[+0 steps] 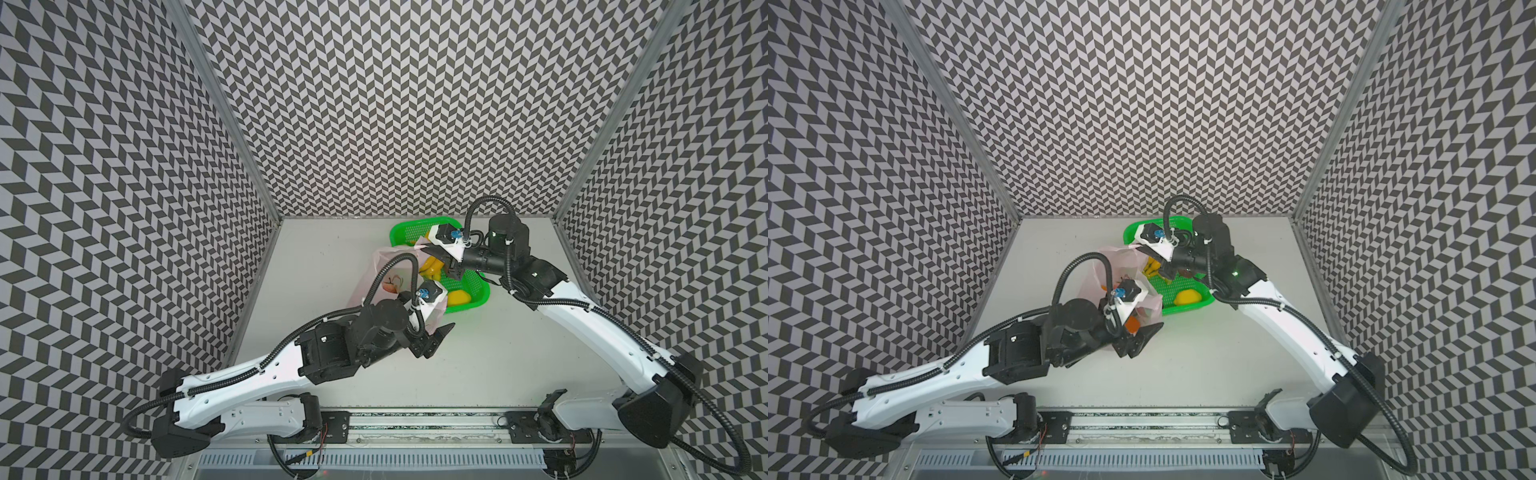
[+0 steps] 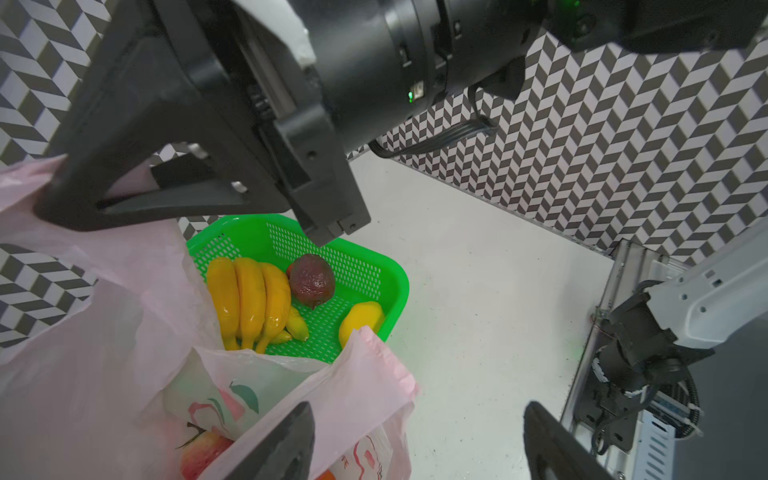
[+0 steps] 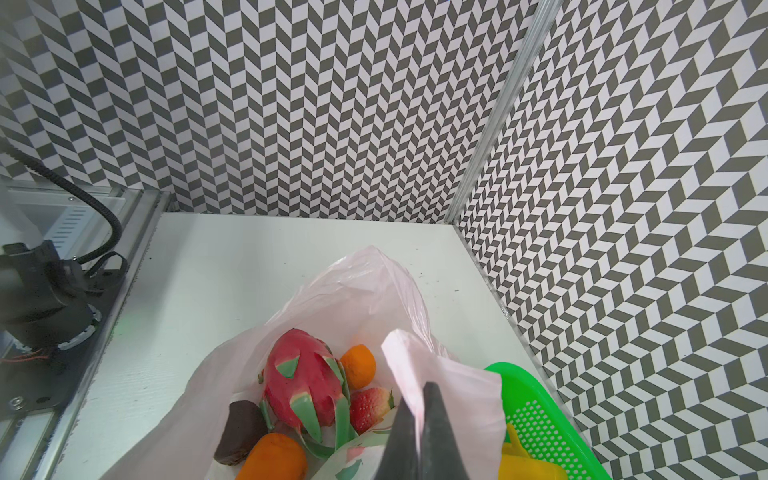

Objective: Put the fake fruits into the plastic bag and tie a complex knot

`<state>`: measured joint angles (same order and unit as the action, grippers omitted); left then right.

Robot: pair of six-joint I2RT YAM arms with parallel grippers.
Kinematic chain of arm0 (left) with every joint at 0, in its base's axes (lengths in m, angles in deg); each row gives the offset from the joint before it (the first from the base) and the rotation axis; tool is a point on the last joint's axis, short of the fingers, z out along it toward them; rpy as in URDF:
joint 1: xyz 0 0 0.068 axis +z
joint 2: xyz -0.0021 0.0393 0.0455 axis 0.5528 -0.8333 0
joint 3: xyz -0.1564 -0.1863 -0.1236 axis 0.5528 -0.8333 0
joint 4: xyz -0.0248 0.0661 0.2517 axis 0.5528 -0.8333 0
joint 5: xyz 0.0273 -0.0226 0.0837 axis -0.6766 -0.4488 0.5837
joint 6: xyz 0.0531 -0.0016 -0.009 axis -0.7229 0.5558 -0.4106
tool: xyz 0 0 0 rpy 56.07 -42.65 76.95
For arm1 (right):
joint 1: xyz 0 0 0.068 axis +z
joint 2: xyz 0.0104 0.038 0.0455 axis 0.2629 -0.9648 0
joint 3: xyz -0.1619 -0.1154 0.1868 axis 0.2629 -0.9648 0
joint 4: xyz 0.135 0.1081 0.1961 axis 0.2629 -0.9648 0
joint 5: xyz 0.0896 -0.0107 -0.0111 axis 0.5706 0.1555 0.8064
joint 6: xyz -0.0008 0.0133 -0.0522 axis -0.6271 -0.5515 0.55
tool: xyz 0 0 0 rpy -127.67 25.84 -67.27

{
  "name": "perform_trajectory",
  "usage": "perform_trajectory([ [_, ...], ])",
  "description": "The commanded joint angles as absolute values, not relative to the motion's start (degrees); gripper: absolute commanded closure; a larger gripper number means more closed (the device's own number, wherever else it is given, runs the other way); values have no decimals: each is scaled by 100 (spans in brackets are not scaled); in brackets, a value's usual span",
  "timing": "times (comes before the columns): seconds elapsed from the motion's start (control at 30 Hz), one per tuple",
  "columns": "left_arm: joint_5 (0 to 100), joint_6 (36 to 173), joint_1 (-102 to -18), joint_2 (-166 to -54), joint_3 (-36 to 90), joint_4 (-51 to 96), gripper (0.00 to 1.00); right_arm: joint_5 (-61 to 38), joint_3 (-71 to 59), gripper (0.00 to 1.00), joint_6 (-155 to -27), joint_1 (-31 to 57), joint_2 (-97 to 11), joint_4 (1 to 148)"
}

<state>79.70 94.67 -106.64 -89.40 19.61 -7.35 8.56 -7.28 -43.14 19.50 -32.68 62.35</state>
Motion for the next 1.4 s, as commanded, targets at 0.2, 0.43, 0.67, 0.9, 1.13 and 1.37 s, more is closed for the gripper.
perform_trajectory([
  [0.2, 9847, 9298, -10984, -9626, 2282, -1013, 19, 925, -796, 100, -4315, 1939, -3188, 6496],
  [0.43, 10191, 9276, -11002, -9845, 2212, -864, 46, 871, -823, 100, -4341, 1939, -3166, 6500],
  [0.67, 9866, 9095, -10981, -9390, 1943, -438, 100, 814, -816, 100, -4435, 1908, -3128, 6508],
  [0.9, 8625, 8836, -10195, -8446, 1814, -151, 100, 882, -689, 100, -4781, 1860, -3005, 6538],
  [1.13, 7016, 8552, -8113, -7527, 2320, -562, 100, 434, 7, 100, -5538, 1860, -2997, 6186],
  [1.37, 6028, 8206, -6191, -7754, 3340, -951, 100, 126, 451, 100, -6267, 1860, -2644, 5805],
])
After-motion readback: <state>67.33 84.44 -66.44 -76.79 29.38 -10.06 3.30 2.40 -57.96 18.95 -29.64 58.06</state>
